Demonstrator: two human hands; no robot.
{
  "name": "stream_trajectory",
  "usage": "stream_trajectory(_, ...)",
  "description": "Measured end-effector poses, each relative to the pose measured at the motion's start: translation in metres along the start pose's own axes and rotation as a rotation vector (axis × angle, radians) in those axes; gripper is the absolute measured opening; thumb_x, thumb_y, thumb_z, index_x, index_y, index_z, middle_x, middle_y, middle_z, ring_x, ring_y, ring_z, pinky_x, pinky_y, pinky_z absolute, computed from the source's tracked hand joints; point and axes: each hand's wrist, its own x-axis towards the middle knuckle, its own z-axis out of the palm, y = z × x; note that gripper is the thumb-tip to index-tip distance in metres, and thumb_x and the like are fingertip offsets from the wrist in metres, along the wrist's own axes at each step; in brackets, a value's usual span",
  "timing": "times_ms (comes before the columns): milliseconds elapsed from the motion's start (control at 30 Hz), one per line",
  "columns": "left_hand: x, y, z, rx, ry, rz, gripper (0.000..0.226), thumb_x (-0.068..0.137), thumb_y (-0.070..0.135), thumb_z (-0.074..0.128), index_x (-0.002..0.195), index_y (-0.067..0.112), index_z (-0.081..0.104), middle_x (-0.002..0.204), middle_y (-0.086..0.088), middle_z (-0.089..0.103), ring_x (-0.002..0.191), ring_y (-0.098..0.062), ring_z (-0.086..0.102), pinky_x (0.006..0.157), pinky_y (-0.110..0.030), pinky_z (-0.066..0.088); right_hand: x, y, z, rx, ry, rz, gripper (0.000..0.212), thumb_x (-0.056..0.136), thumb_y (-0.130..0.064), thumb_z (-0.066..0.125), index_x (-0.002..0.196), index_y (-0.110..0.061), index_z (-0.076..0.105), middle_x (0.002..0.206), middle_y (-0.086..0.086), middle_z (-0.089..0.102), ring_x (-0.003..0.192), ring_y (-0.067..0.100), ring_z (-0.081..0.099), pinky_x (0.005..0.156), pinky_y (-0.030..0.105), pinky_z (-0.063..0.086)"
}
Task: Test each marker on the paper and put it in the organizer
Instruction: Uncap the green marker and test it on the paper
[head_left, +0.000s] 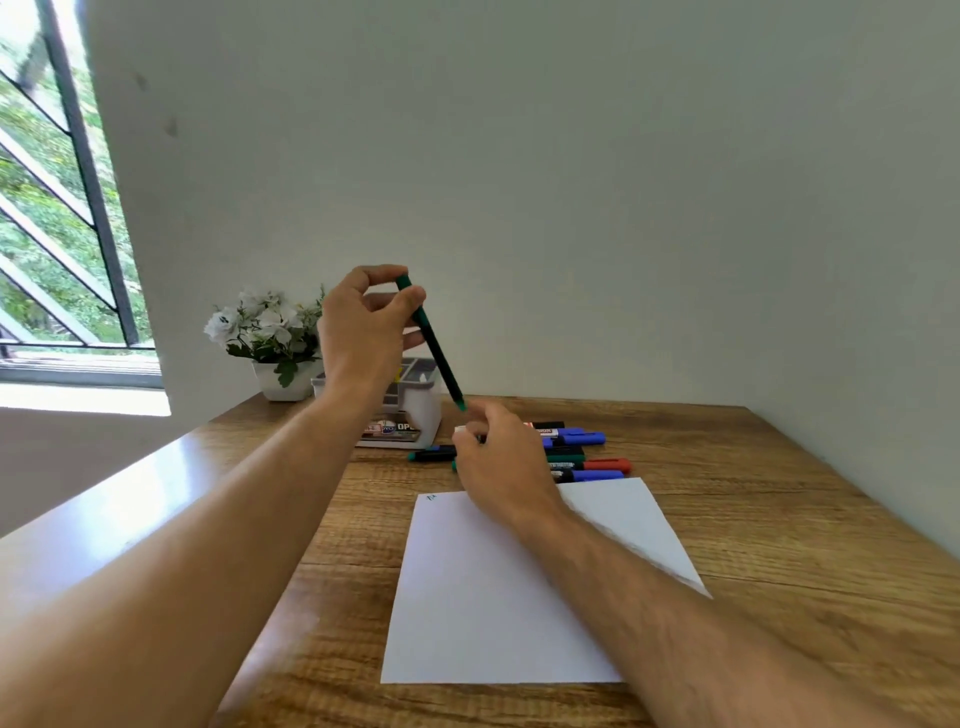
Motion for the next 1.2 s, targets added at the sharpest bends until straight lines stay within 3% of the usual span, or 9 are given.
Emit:
stream_trajectory(100,0.018,0.007,0.003,0.068,0.089,0.067,0.022,0.087,0.015,0.073,0.108,0.022,0.068,0.087,-0.004,0.074,0.081,-0.016,0.073,0.069,-0.036,0.062,0.001,0.001,-0.002,-0.014,0.040,0.007,0.047,0.099,-0.020,0.055,0.145,-0.016,0.047,0.133,0.002,0.059,0.118,0.012,0.054,0.091,0.022,0.041)
stream_trajectory(267,0.036,0.006,0.004,0.192,0.216,0.140,0.020,0.085,0.021,0.073,0.103,0.031,0.069,0.083,0.006,0.074,0.077,-0.010,0.072,0.074,-0.039,0.061,0.000,0.001,-0.002,-0.014,0.041,0.016,0.040,0.098,-0.015,0.057,0.138,-0.019,0.054,0.115,-0.004,0.061,0.101,0.004,0.054,0.091,0.021,0.045)
stream_trajectory(467,0.035,-0.017,0.009,0.366,0.213,0.103,0.016,0.085,0.028,0.074,0.098,0.031,0.065,0.083,0.013,0.070,0.079,-0.008,0.070,0.080,-0.038,0.058,0.000,0.000,-0.003,-0.011,0.030,0.008,0.035,0.096,-0.017,0.060,0.131,-0.021,0.057,0.100,-0.006,0.063,0.090,0.003,0.059,0.080,0.015,0.047)
stream_trajectory(633,0.037,-0.029,0.018,0.552,0.145,0.020,0.018,0.079,0.027,0.079,0.091,0.028,0.066,0.076,0.014,0.066,0.070,-0.005,0.064,0.058,-0.023,0.047,0.002,-0.001,-0.003,0.000,0.018,0.014,0.031,0.096,-0.019,0.062,0.127,-0.022,0.059,0.109,0.000,0.065,0.097,0.008,0.061,0.085,0.021,0.052)
stream_trajectory(733,0.037,-0.036,0.025,0.669,0.061,-0.016,0.020,0.077,0.026,0.081,0.090,0.027,0.066,0.083,0.007,0.068,0.066,-0.005,0.062,0.048,-0.020,0.039,0.003,0.000,-0.002,0.001,0.015,0.008,0.029,0.095,-0.020,0.063,0.125,-0.022,0.060,0.110,0.000,0.066,0.098,0.009,0.063,0.087,0.024,0.054)
stream_trajectory(867,0.036,-0.048,0.031,0.758,0.043,-0.047,0.024,0.076,0.031,0.082,0.094,0.027,0.066,0.087,0.001,0.071,0.068,-0.010,0.063,0.050,-0.023,0.042,0.005,0.004,0.001,0.005,0.013,0.006,0.028,0.094,-0.022,0.065,0.121,-0.024,0.061,0.103,-0.003,0.066,0.092,0.007,0.062,0.086,0.026,0.056)
stream_trajectory(1033,0.036,-0.054,0.035,0.866,0.127,-0.030,0.034,0.077,0.040,0.079,0.104,0.027,0.065,0.096,-0.001,0.071,0.078,-0.018,0.062,0.066,-0.032,0.050,0.007,0.005,0.004,-0.001,0.014,-0.003,0.027,0.093,-0.023,0.066,0.120,-0.025,0.062,0.098,-0.006,0.065,0.086,0.005,0.062,0.081,0.023,0.054)
stream_trajectory(1133,0.037,-0.055,0.033,0.844,0.136,-0.073,0.041,0.077,0.039,0.080,0.112,0.023,0.065,0.103,-0.002,0.070,0.082,-0.017,0.061,0.064,-0.030,0.044,0.007,0.003,0.002,-0.005,0.010,-0.008,0.025,0.093,-0.024,0.066,0.118,-0.024,0.063,0.099,-0.006,0.066,0.086,0.005,0.062,0.082,0.024,0.054)
stream_trajectory(1200,0.037,-0.057,0.031,0.827,0.120,-0.105,0.040,0.077,0.036,0.081,0.112,0.021,0.067,0.100,-0.002,0.070,0.070,-0.011,0.060,0.053,-0.023,0.044,0.006,0.002,0.000,-0.010,0.011,-0.018,0.022,0.093,-0.023,0.066,0.115,-0.023,0.065,0.103,-0.005,0.067,0.093,0.007,0.063,0.085,0.026,0.056)
